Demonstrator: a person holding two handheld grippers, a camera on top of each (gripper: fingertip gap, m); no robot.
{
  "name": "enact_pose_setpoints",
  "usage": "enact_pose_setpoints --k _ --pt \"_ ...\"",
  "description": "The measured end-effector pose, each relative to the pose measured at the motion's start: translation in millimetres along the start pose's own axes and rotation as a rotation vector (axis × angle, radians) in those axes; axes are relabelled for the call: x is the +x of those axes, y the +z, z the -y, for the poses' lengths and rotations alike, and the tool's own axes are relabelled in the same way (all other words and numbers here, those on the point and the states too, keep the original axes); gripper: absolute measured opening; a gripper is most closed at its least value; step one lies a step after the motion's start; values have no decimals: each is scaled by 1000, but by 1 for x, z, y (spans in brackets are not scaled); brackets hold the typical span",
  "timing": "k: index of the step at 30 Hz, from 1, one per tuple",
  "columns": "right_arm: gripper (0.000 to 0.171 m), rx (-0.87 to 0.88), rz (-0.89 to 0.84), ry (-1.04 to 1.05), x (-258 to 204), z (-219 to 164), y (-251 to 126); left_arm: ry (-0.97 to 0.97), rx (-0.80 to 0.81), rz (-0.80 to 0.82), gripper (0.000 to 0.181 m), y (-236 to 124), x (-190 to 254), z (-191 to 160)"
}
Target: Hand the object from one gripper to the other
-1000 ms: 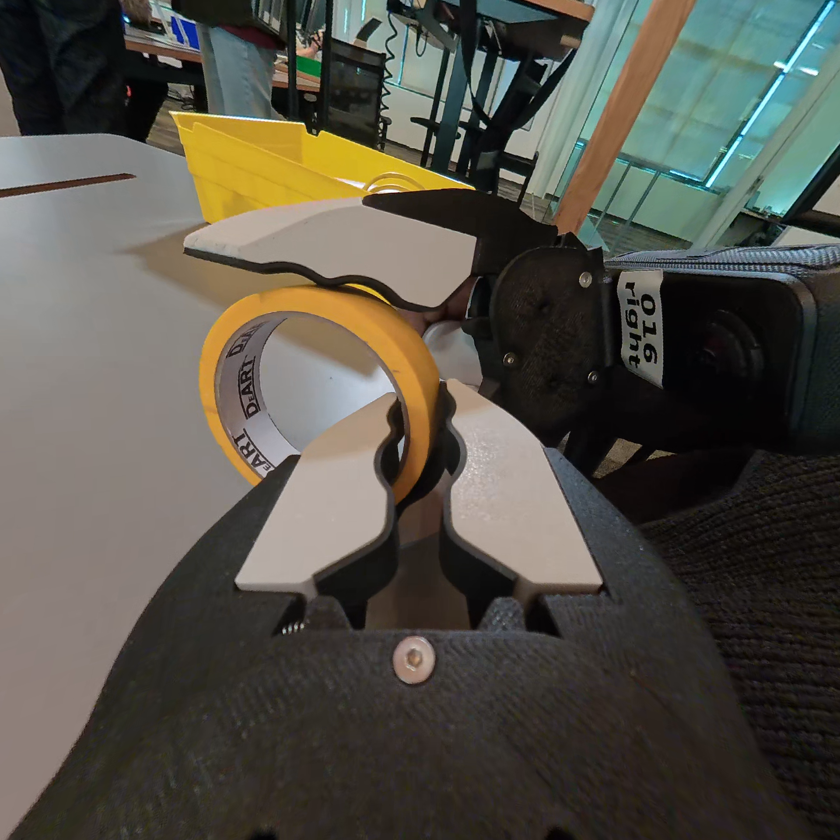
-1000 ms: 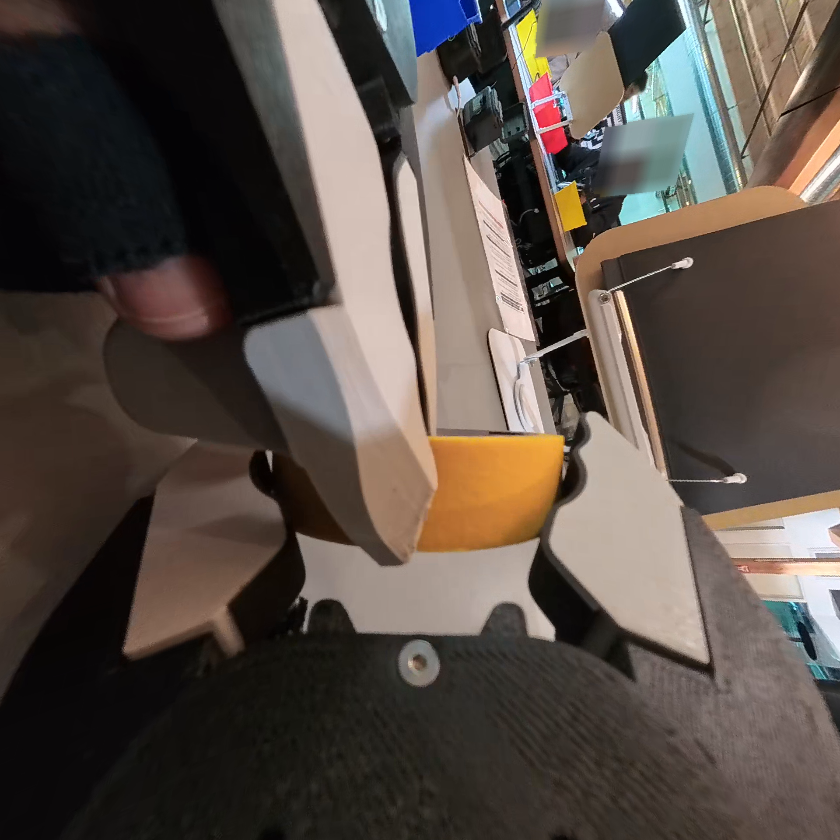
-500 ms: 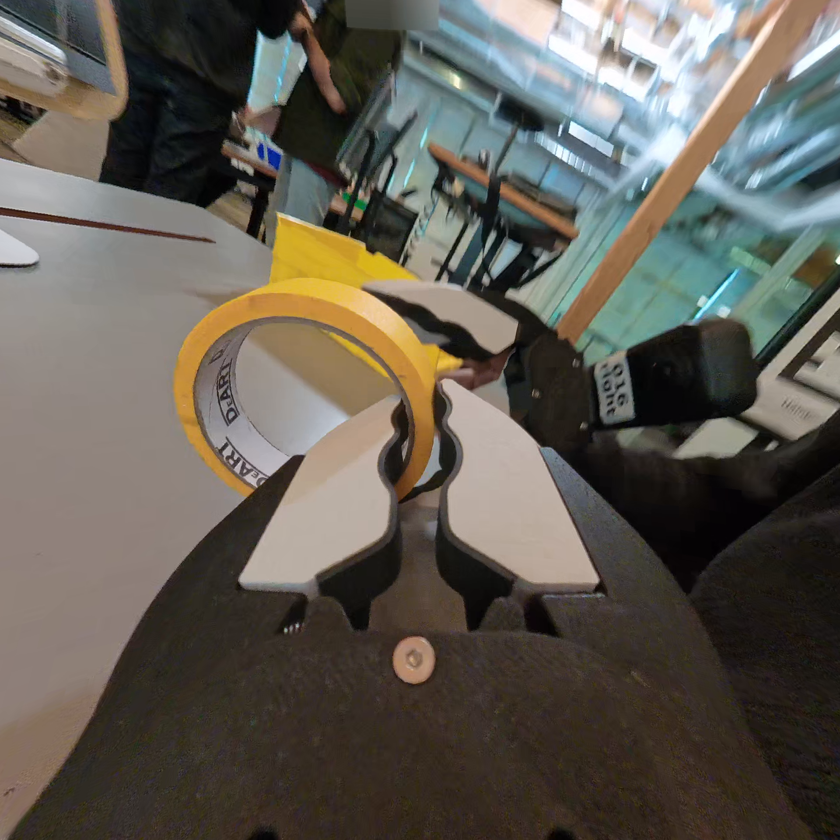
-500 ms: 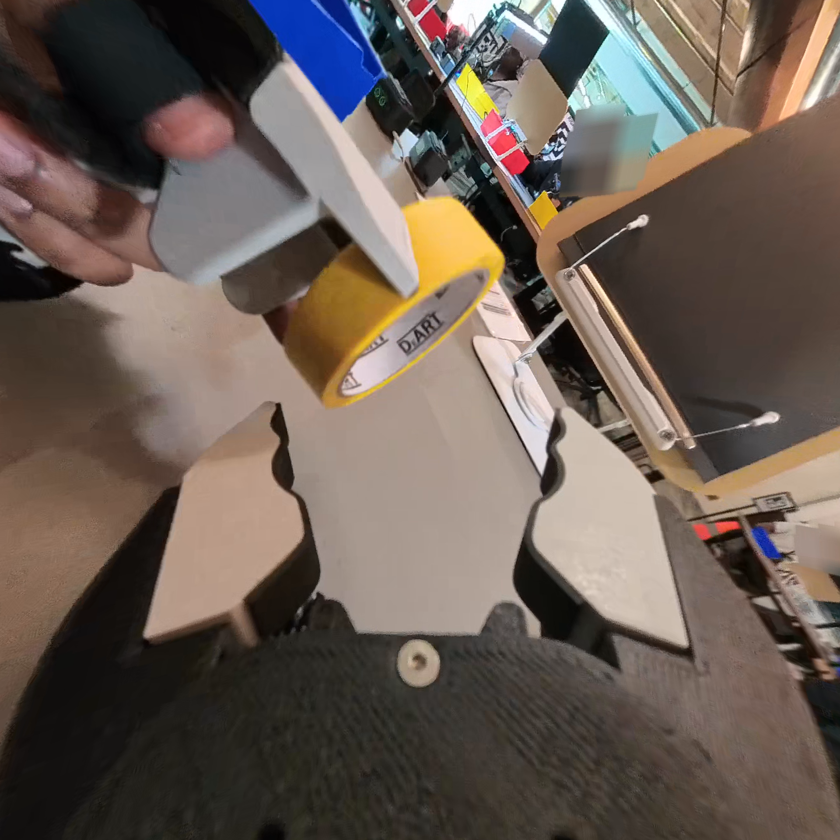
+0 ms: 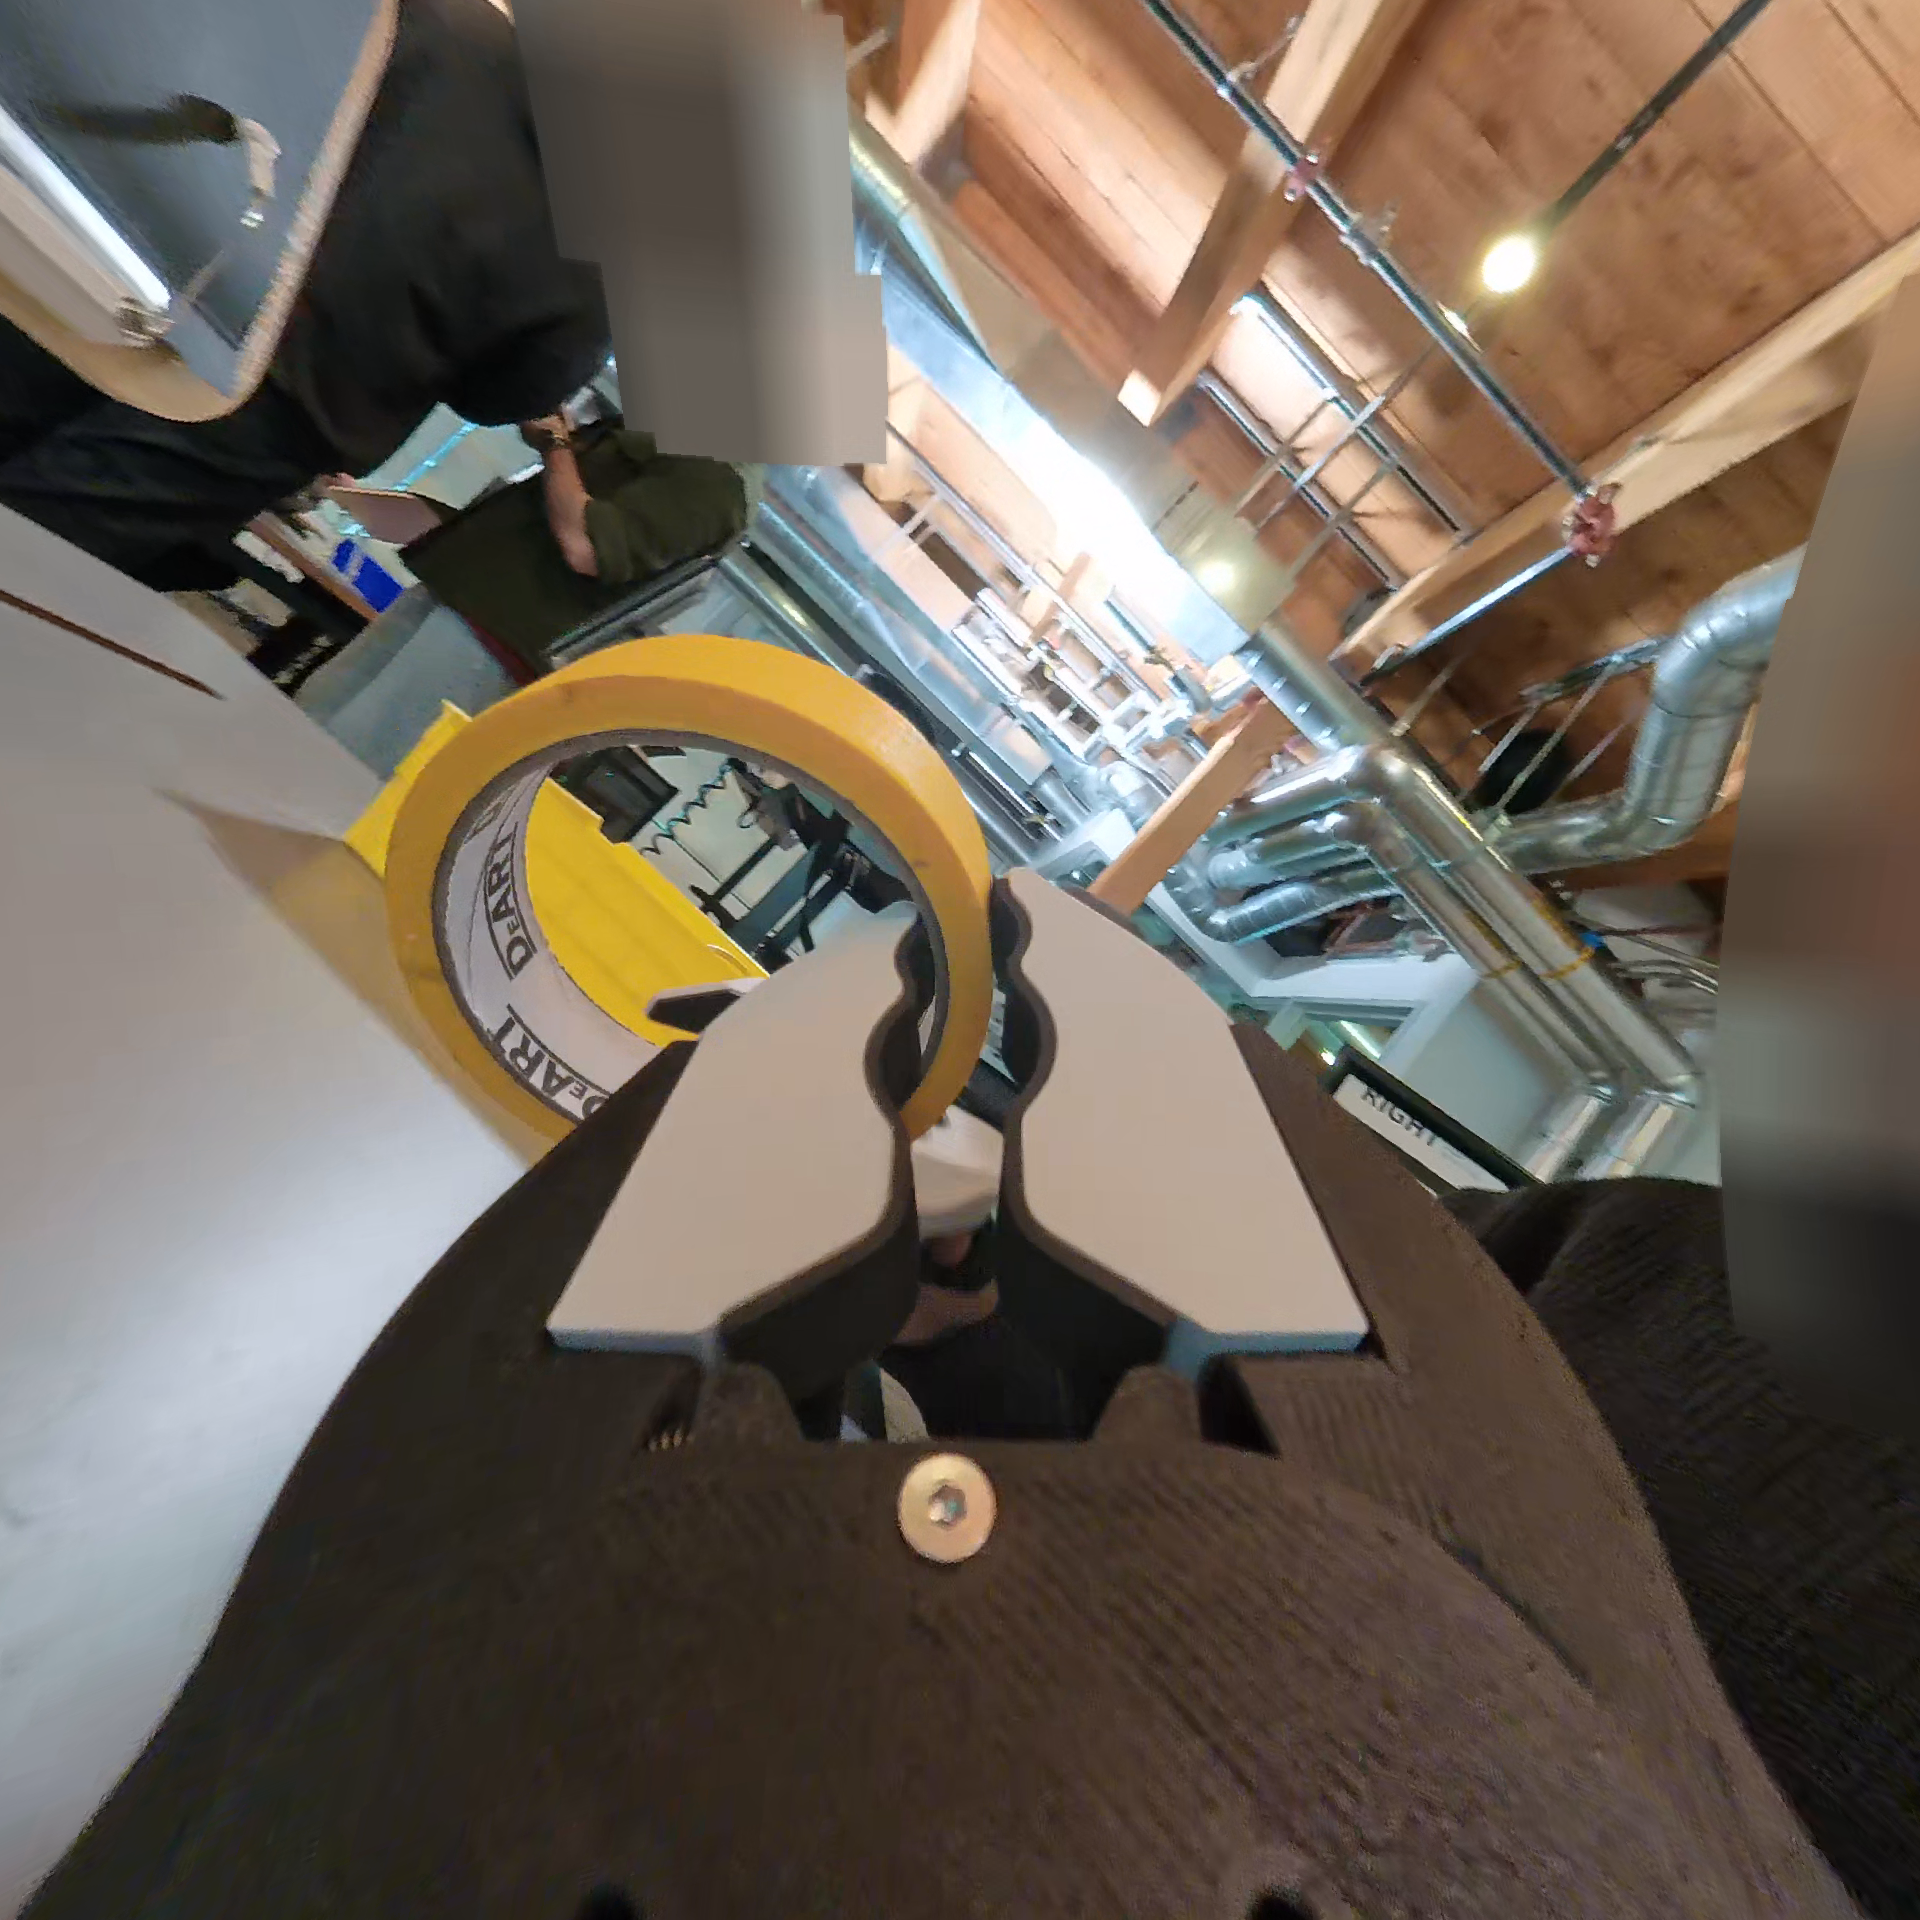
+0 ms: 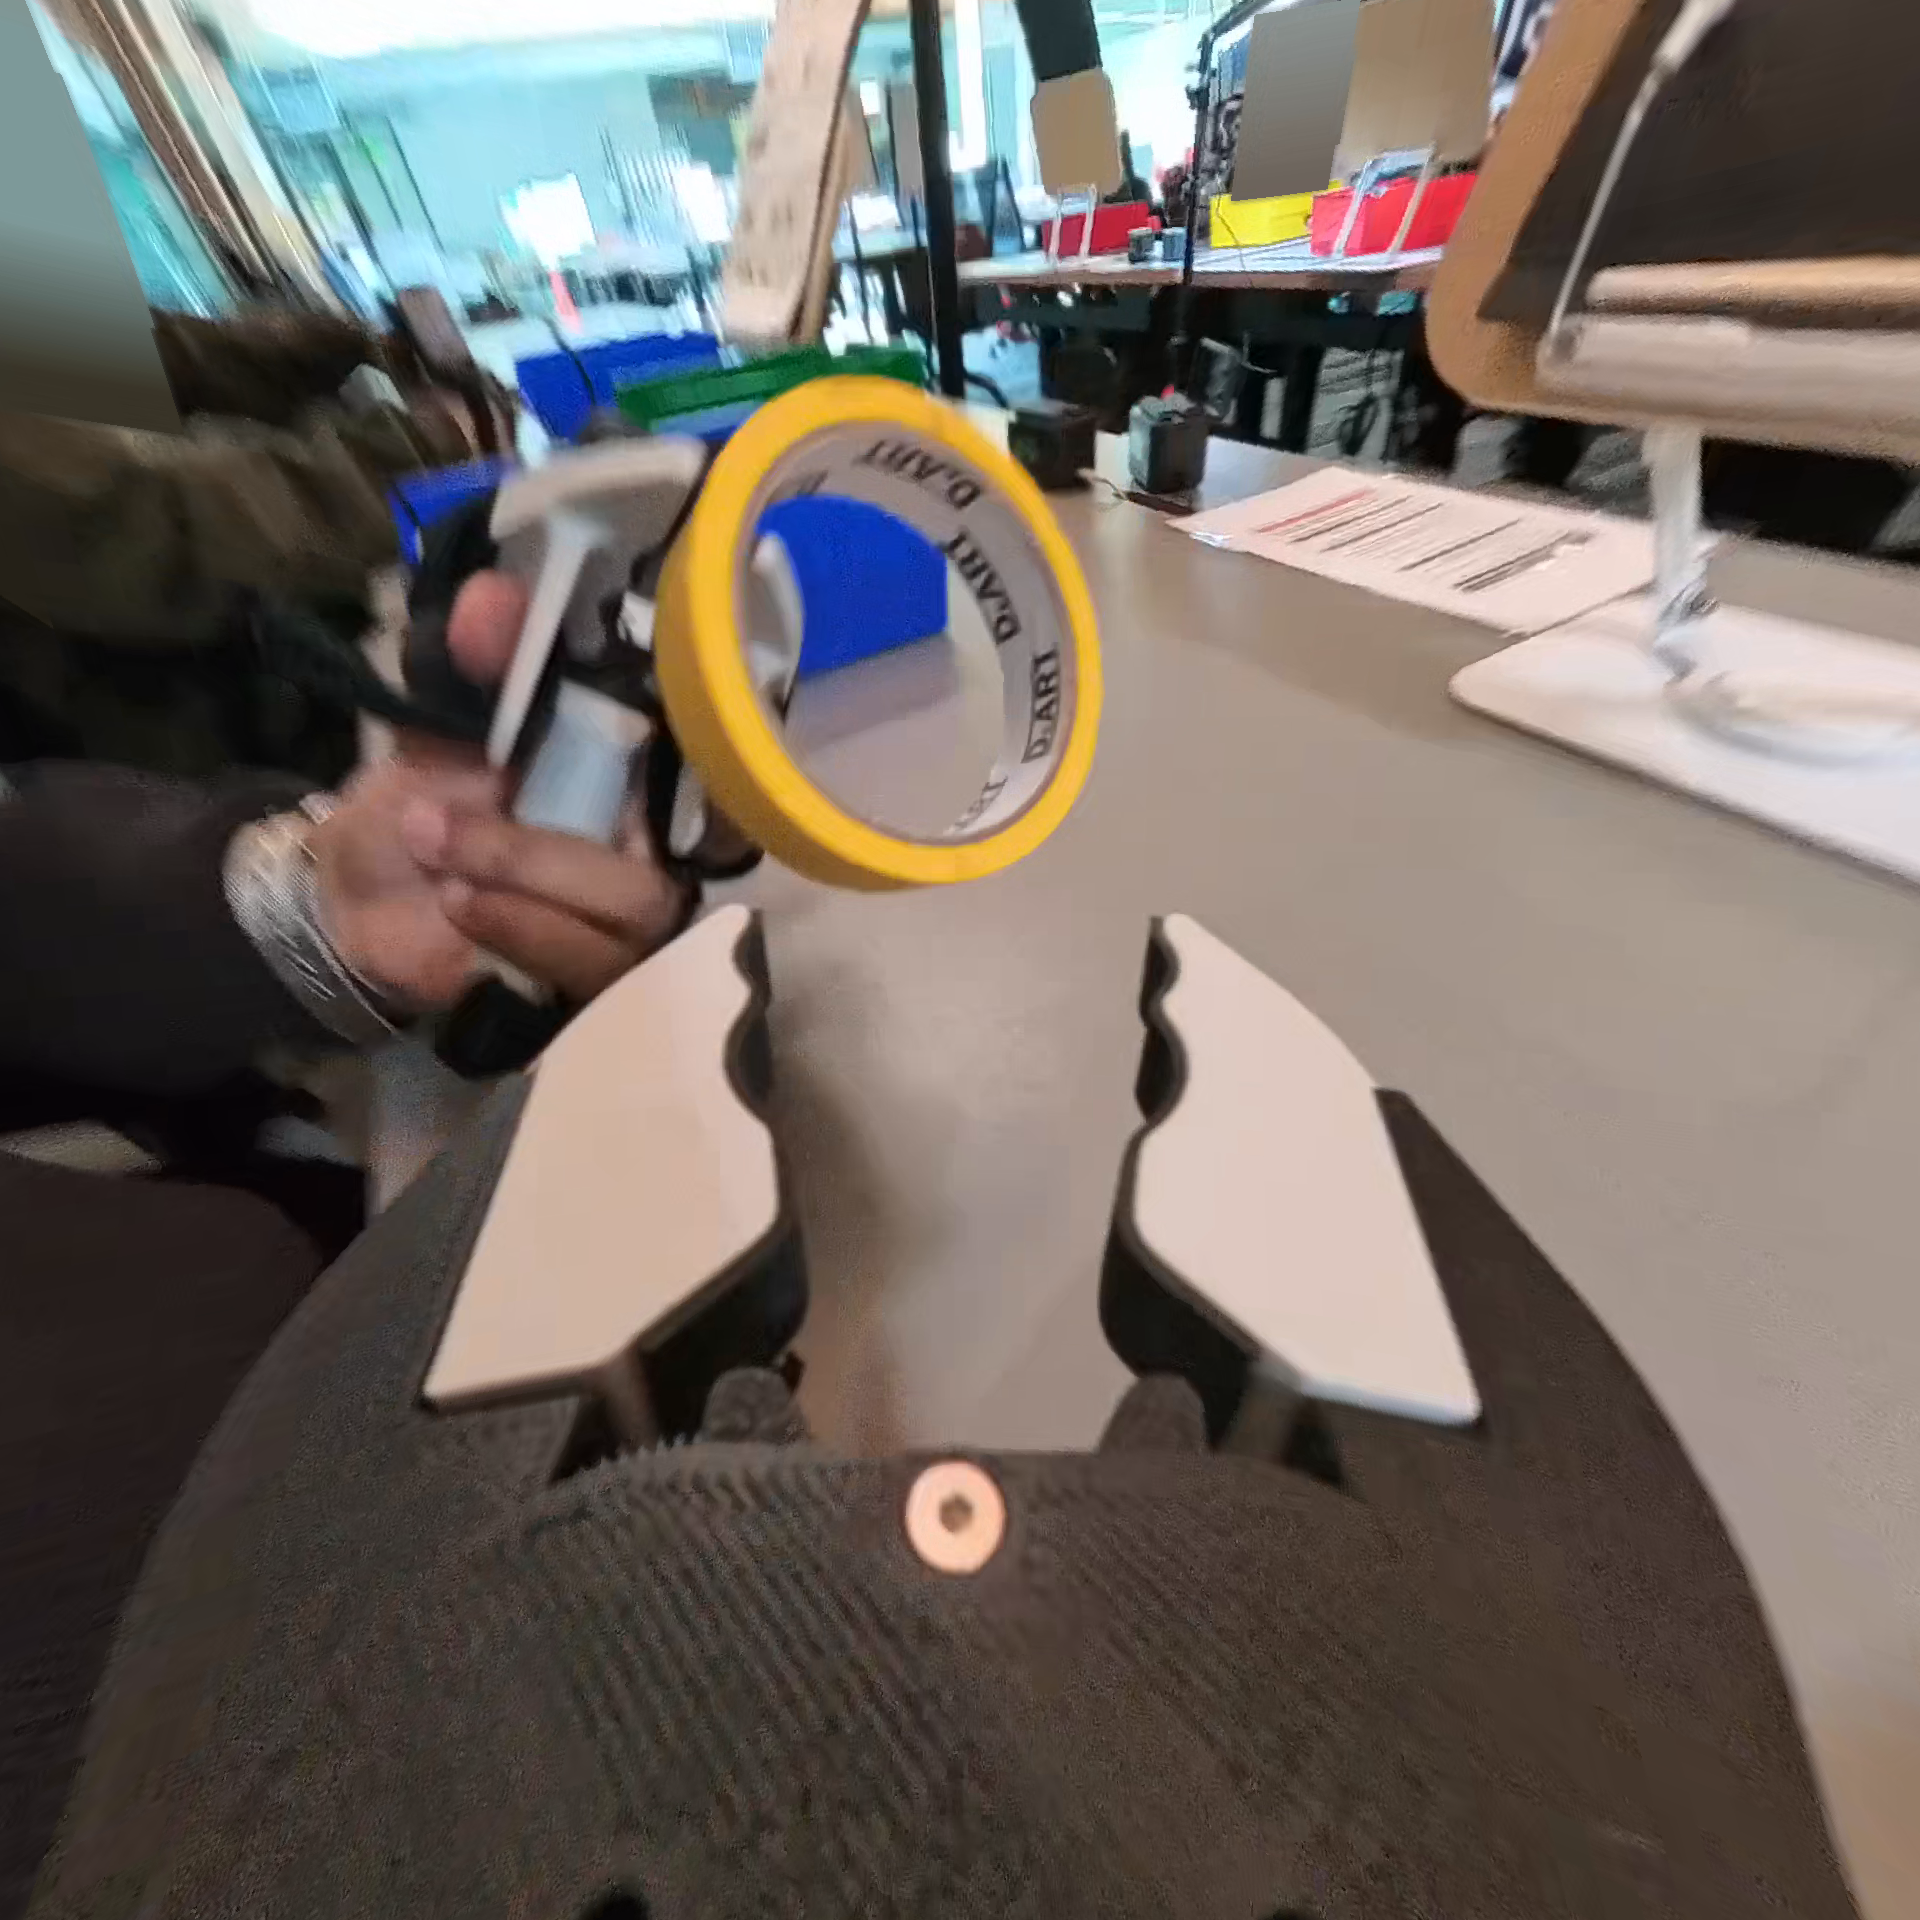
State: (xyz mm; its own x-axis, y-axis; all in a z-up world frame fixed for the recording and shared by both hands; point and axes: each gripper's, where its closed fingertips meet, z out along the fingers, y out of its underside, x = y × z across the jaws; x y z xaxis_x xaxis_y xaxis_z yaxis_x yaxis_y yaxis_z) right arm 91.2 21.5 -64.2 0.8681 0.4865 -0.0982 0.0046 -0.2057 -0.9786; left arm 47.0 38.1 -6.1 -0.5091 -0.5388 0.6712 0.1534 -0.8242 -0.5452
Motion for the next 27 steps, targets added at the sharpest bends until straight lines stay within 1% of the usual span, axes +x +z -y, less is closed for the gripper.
enact_pose_setpoints --k 1,3,4,6,9,14,18,23,24,25,27 --pt "64 39 31 100 2 6 -3 7 -12 -20 13 1 4 -2" --pt "60 126 76 286 10 17 -12 26 -42 -64 12 5 12 -8" --pt "59 148 89 357 16 19 -16 30 -62 -90 12 6 17 -11" --pt "56 156 99 433 24 18 -20 33 -111 -145 12 9 27 -21" --pt "48 138 128 458 23 16 -21 59 -185 -187 12 13 36 -36" --pt "36 68 223 482 3 7 -11 113 -295 -182 12 16 37 -57" --pt "25 10 245 487 -1 -2 -8 147 -372 -187 12 18 39 -72" --pt "25 -34 284 490 -8 -9 -6 201 -483 -190 12 18 39 -96" --pt "23 -47 297 489 -11 -10 -5 208 -500 -192 12 18 39 -99" --pt "16 -56 304 486 -13 -11 -5 215 -515 -191 12 18 39 -102" --pt "14 -64 283 471 -12 -12 -4 235 -526 -181 13 17 37 -104"
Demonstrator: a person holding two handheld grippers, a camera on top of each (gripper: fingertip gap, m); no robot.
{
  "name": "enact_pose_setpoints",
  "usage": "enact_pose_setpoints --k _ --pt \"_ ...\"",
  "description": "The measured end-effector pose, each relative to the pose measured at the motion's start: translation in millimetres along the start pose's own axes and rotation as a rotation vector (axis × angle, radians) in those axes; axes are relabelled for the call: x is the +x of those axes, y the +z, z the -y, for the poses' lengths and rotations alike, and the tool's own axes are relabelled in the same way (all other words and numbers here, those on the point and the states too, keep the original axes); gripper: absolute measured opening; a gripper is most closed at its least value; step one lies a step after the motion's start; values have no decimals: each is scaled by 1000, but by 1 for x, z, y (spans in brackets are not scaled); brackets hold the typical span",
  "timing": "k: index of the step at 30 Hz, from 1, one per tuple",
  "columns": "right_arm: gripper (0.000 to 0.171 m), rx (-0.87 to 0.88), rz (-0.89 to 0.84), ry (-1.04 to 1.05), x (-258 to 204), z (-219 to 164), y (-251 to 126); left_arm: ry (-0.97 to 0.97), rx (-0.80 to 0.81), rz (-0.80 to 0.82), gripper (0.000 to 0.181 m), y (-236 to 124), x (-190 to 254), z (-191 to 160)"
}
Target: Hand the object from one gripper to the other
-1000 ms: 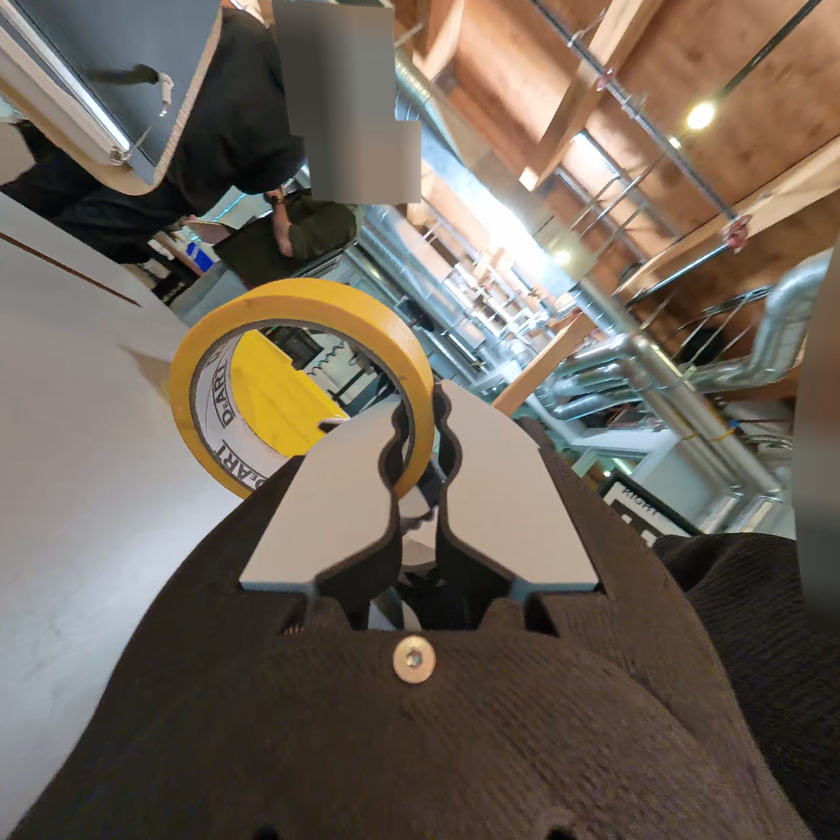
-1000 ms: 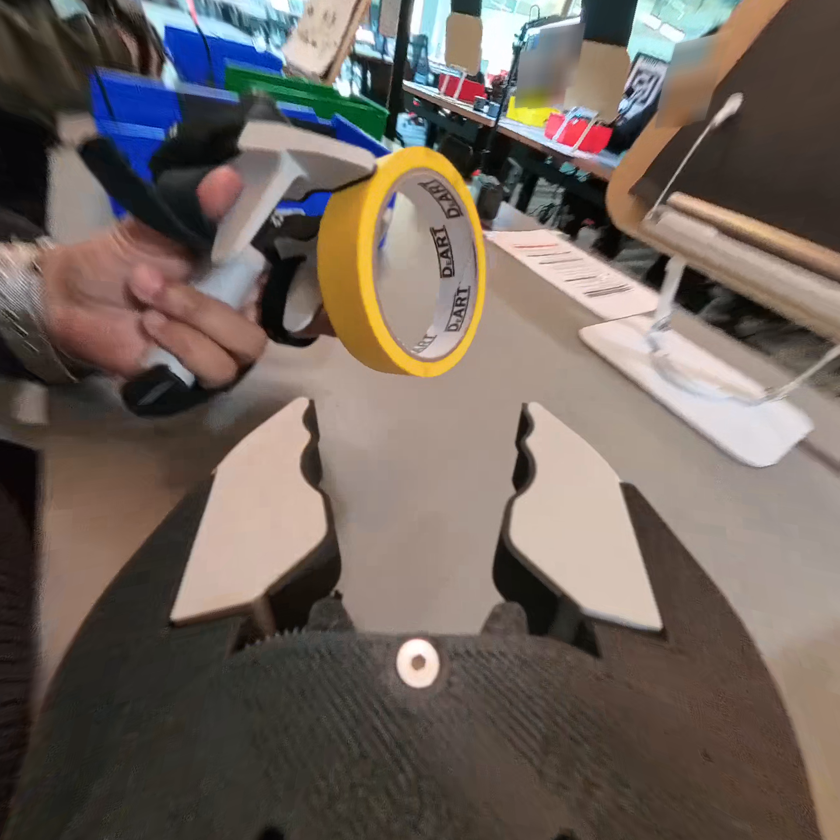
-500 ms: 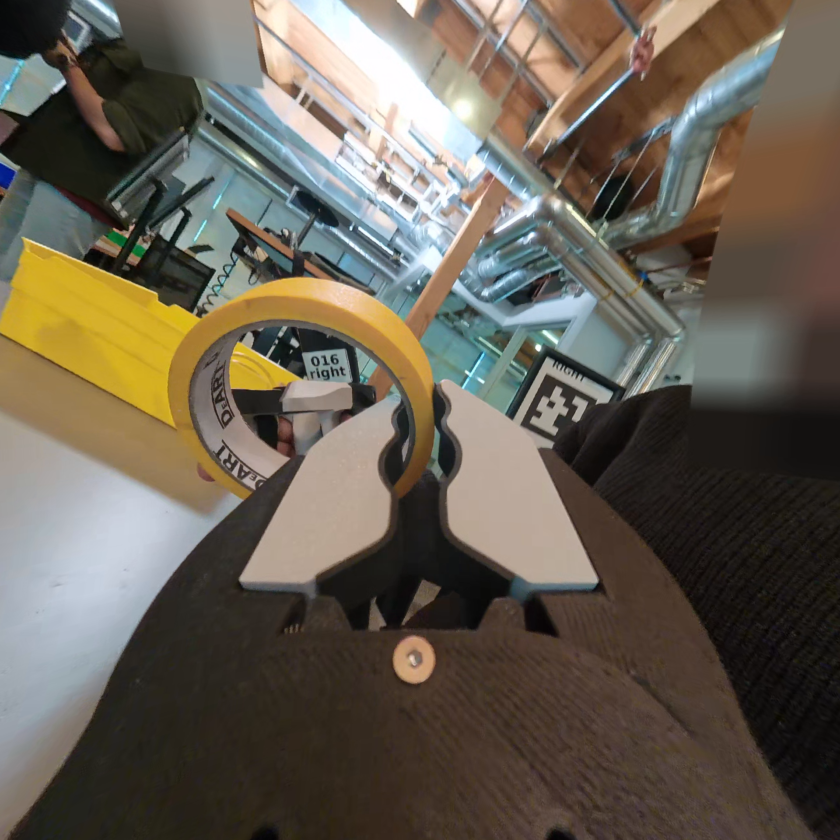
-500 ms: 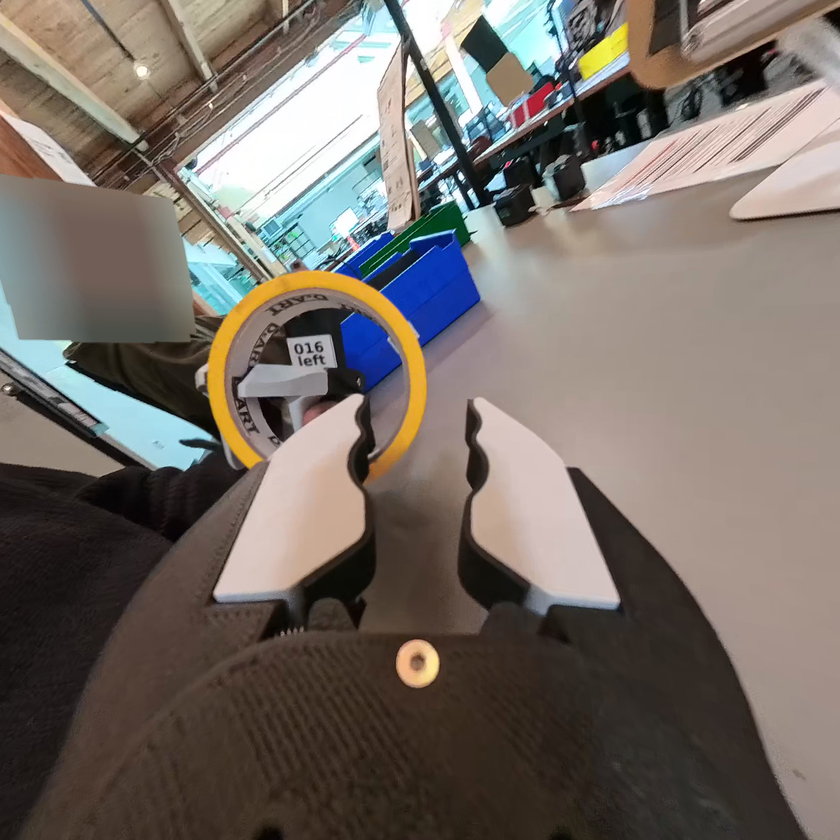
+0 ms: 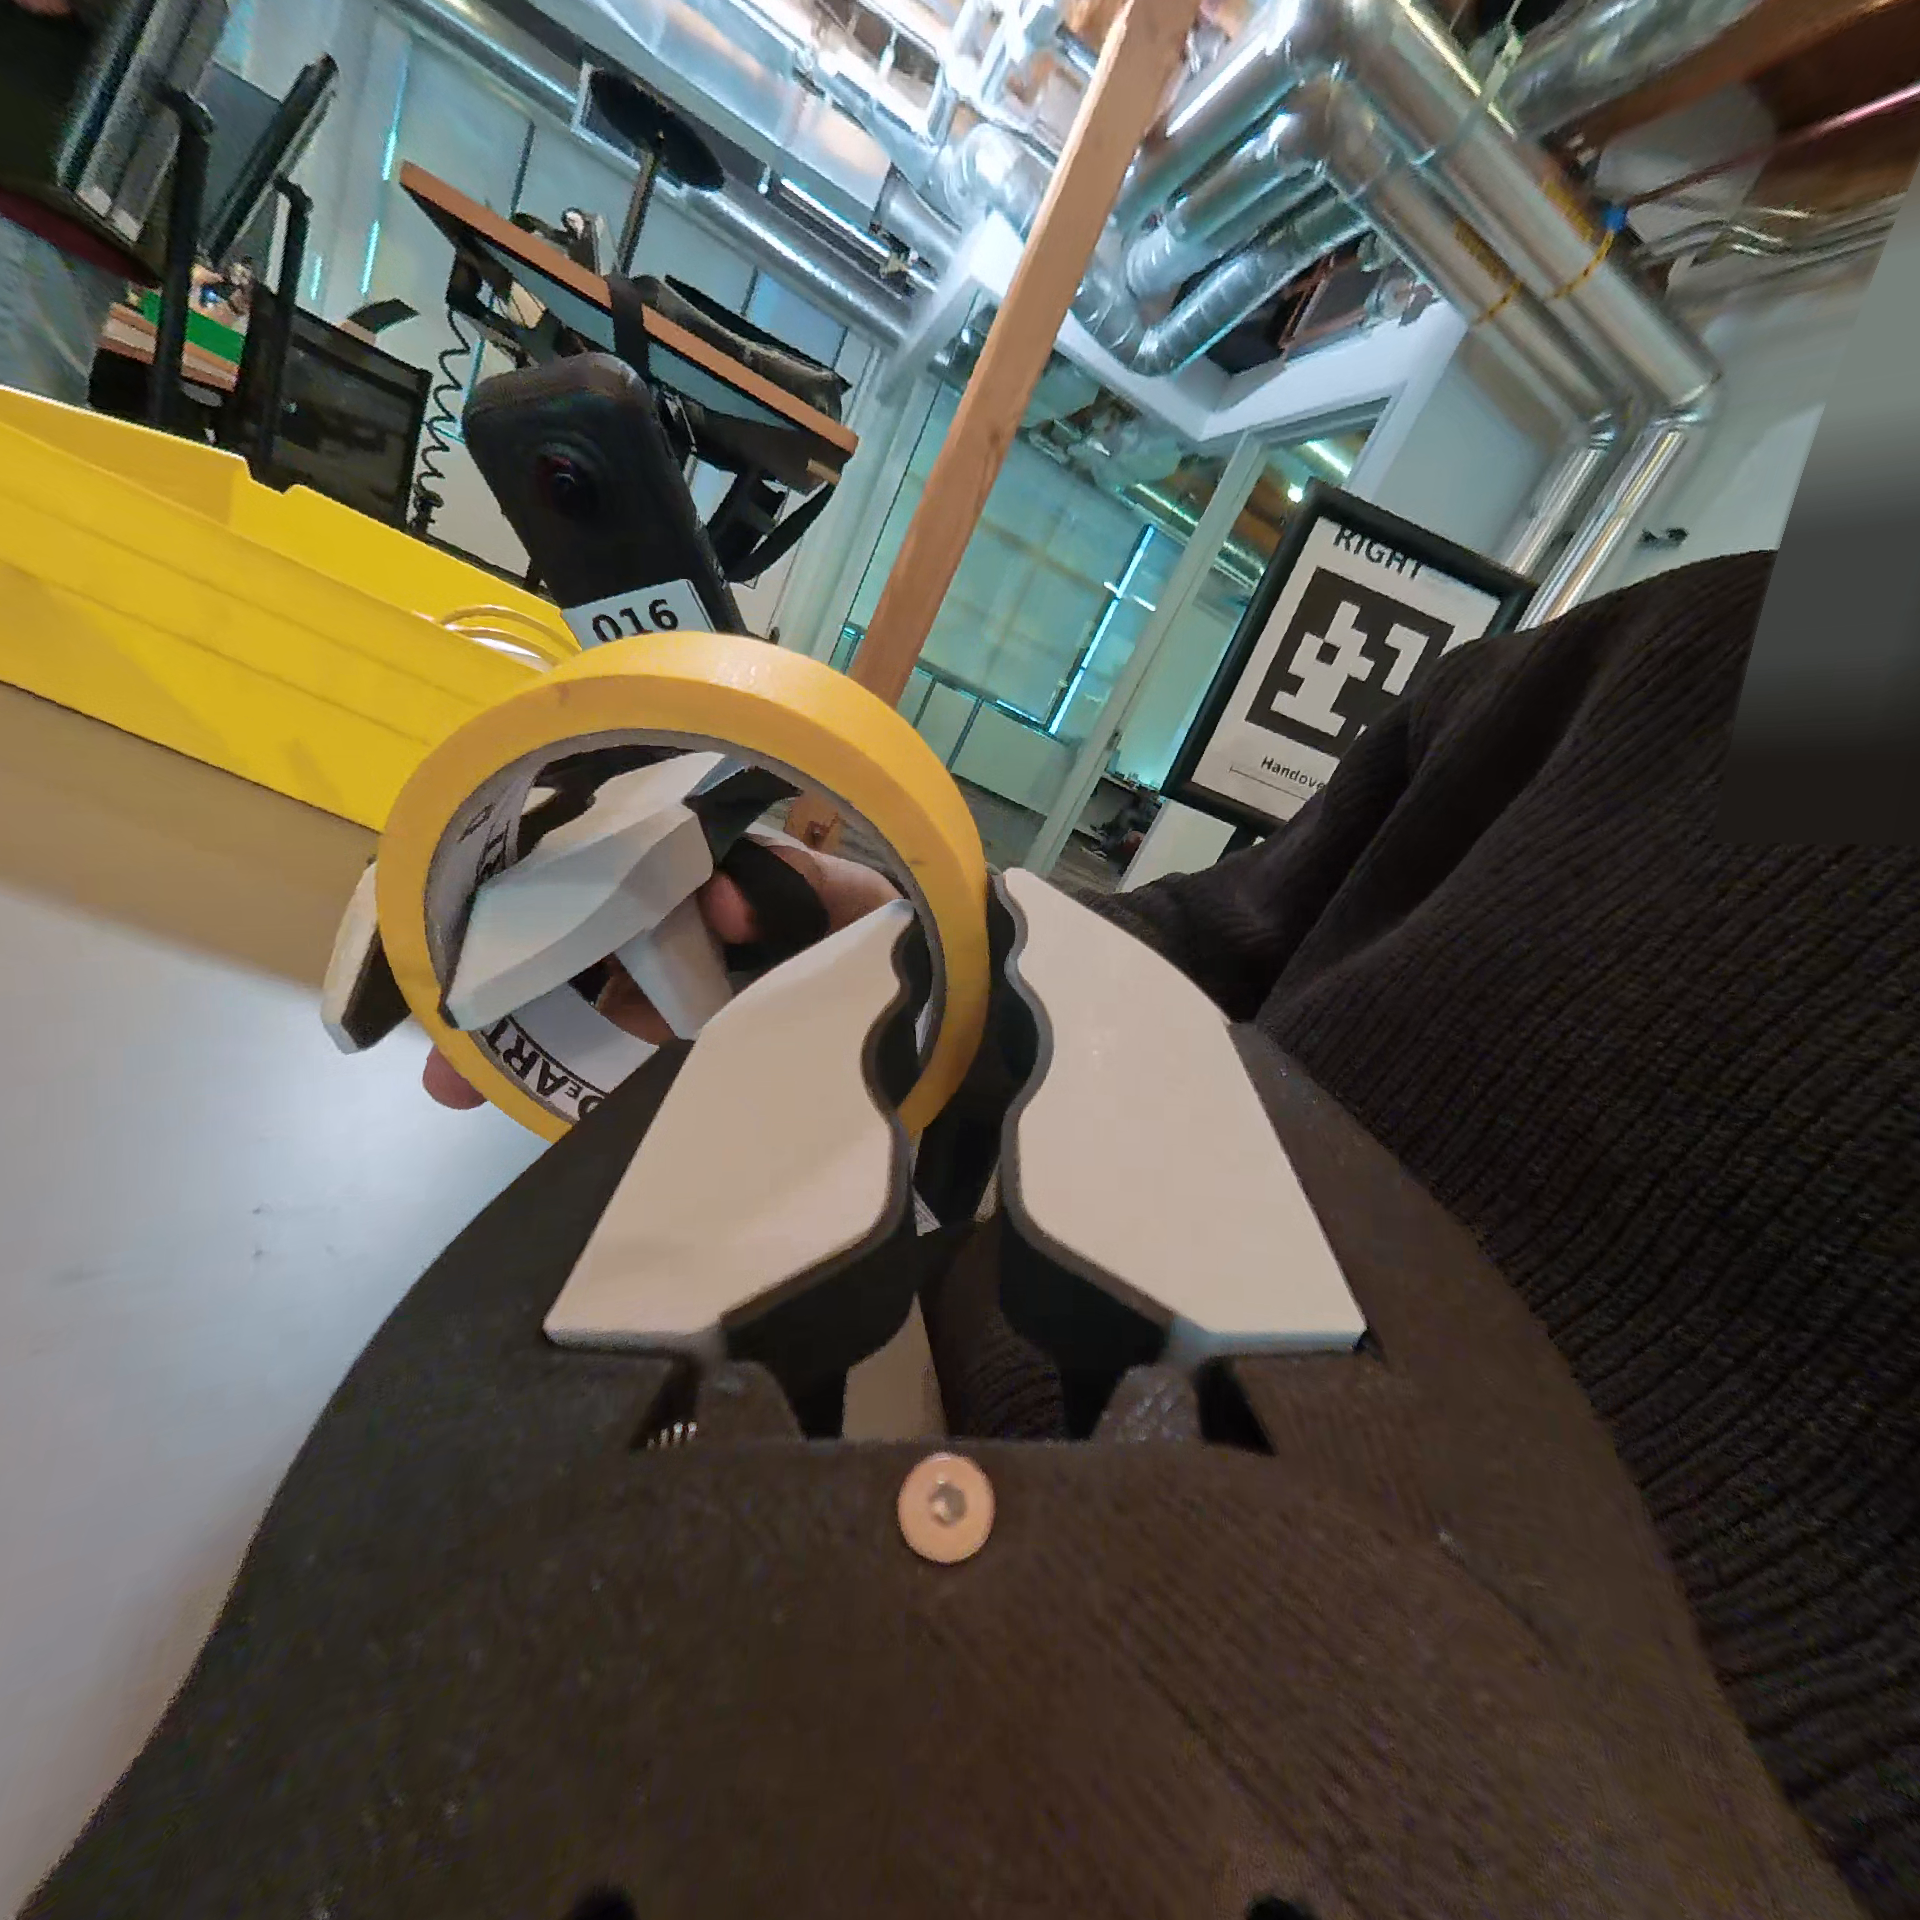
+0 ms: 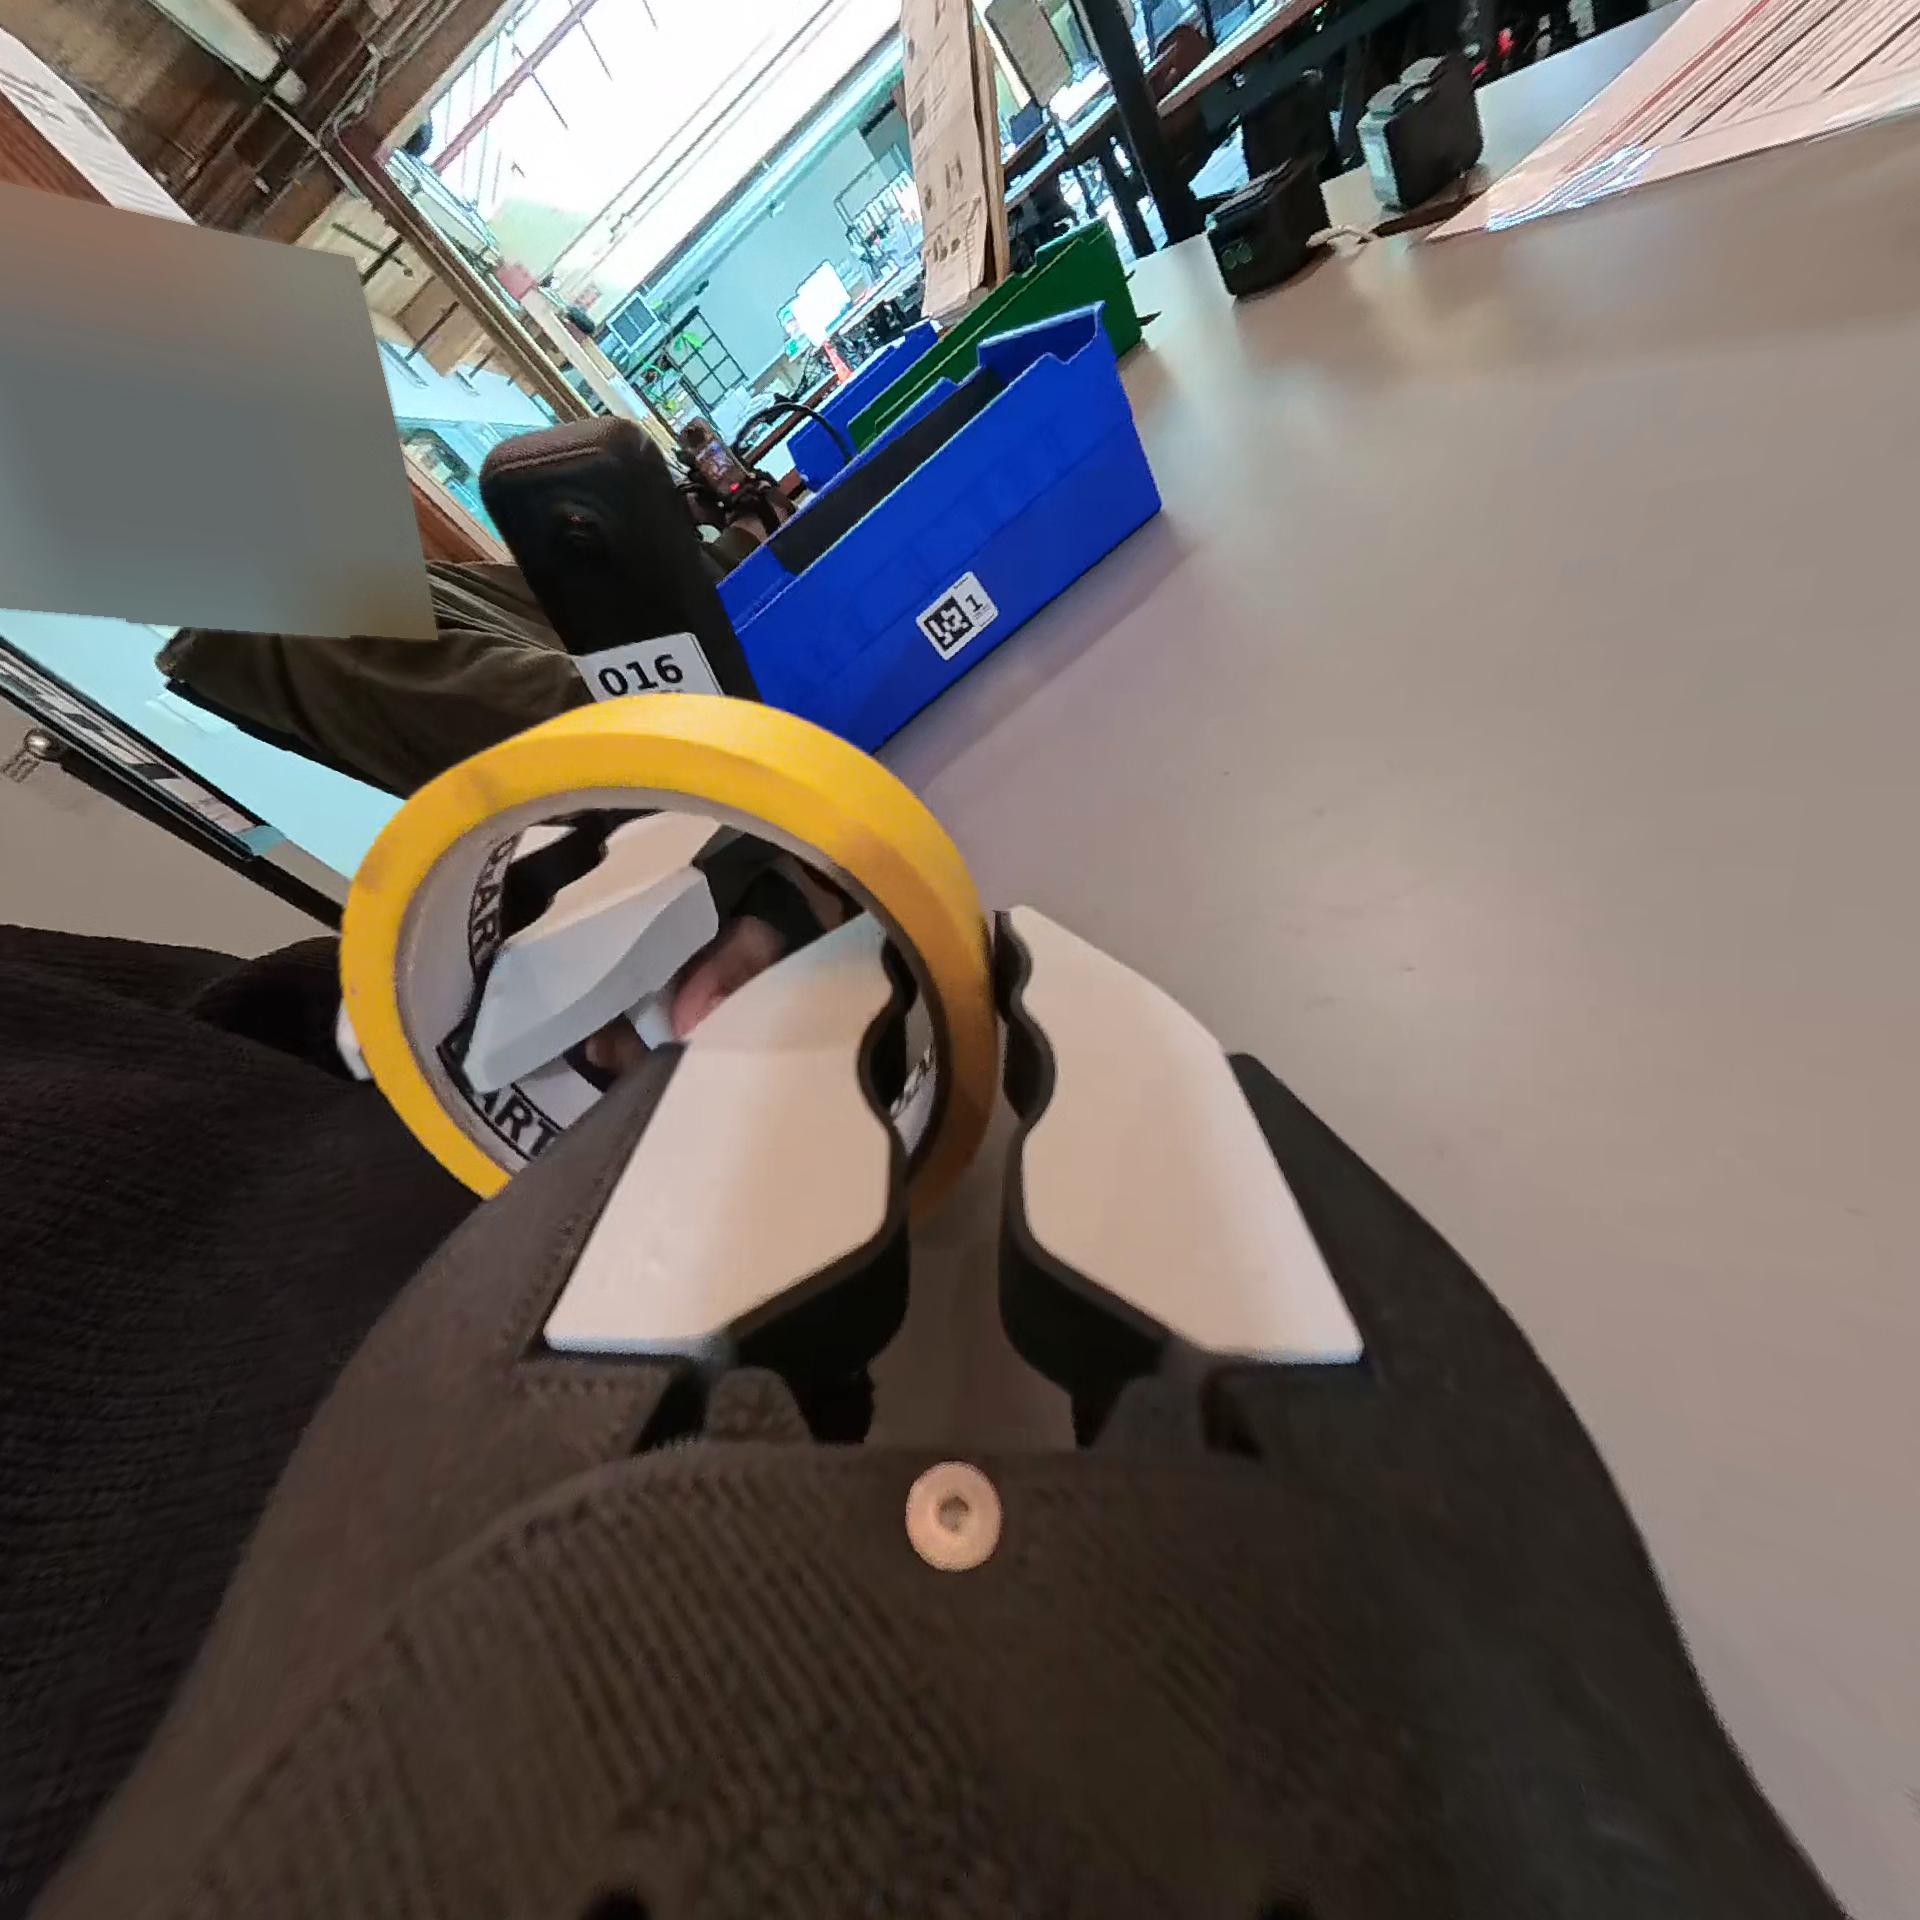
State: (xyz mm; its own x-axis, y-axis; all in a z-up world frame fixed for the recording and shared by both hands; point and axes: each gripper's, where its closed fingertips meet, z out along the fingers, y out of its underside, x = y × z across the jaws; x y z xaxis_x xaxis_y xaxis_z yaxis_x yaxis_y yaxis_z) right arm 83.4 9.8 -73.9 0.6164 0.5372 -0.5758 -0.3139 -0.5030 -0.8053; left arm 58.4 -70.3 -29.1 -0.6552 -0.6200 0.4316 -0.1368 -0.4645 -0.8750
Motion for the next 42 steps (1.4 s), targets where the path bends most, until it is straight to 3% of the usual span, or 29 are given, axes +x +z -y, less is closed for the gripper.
enact_pose_setpoints --k 12,20,25,27,29,31,35,38,42 --pt "11 14 -88 -49 10 6 -7 -78 118 41 20 -10 -12 18" --pt "10 31 -281 2 46 12 -26 -85 173 233 40 -24 -42 27" --pt "10 -4 -397 -2 62 8 -33 176 77 457 49 -27 -56 22" --pt "11 -15 -447 -3 68 5 -35 337 2 574 65 -26 -62 18" --pt "11 -16 -489 -9 73 5 -38 500 -76 713 92 -28 -72 14" --pt "11 -6 -526 -15 77 7 -40 596 -196 801 104 -28 -84 1" --pt "11 6 -603 -37 83 8 -44 645 -340 918 95 -34 -100 -14" --pt "11 -12 -625 -71 82 7 -41 826 -377 975 84 -38 -98 -7" --pt "11 -61 -637 -119 80 2 -37 1001 -478 957 93 -32 -97 -17"
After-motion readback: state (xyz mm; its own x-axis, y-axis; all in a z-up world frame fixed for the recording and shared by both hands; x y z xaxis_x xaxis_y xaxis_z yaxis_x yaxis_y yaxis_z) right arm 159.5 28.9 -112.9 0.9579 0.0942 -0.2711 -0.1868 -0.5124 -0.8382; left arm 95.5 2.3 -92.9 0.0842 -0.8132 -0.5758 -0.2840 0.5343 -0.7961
